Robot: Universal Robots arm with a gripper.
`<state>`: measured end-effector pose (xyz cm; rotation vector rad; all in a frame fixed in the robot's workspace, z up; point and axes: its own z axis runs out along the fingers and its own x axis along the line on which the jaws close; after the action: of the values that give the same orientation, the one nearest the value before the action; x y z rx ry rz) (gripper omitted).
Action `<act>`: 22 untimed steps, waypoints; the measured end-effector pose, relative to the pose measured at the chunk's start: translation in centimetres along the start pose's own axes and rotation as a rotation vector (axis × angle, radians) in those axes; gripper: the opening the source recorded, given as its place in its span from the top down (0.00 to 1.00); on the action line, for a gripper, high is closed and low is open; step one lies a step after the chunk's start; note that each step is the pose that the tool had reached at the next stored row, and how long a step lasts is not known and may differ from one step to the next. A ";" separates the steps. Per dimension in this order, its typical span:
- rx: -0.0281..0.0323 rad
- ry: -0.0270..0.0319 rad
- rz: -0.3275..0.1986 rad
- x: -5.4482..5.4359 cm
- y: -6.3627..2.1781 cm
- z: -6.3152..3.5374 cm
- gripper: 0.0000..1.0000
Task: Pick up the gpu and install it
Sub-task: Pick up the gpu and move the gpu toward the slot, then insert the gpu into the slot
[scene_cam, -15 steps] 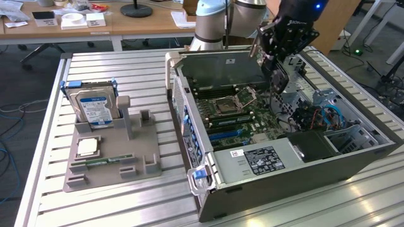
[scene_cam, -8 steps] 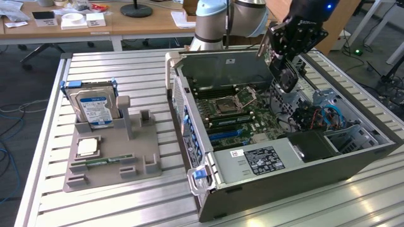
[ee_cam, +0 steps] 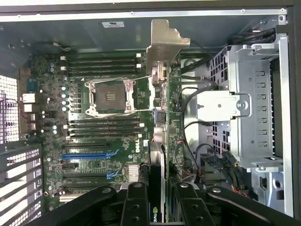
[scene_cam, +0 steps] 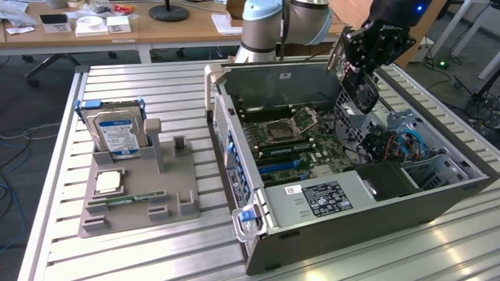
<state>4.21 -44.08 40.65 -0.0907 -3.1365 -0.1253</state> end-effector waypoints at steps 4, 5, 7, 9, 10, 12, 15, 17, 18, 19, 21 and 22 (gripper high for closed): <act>0.0000 0.0000 0.000 0.0 -0.01 0.00 0.74; 0.0001 0.0000 0.000 0.0 -0.01 0.00 0.74; 0.0000 0.0000 0.000 -0.1 -0.01 0.00 0.74; 0.0000 0.0000 0.000 -0.3 0.01 0.00 0.74; 0.0001 0.0000 0.000 -0.5 0.02 0.00 0.74; 0.0000 0.0000 0.000 -0.8 0.04 0.00 0.74; 0.0000 0.0000 0.000 -1.4 0.07 0.00 0.74; -0.0001 0.0000 0.000 -1.6 0.09 0.00 0.74; -0.0001 0.0000 0.000 -1.6 0.09 0.00 0.74; -0.0001 0.0000 0.000 -1.6 0.09 0.00 0.74; 0.0000 0.0001 0.000 -1.6 0.08 0.00 0.74; 0.0000 0.0000 0.000 -1.6 0.08 0.00 0.74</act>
<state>5.81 -44.09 40.66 -0.0910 -3.1364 -0.1253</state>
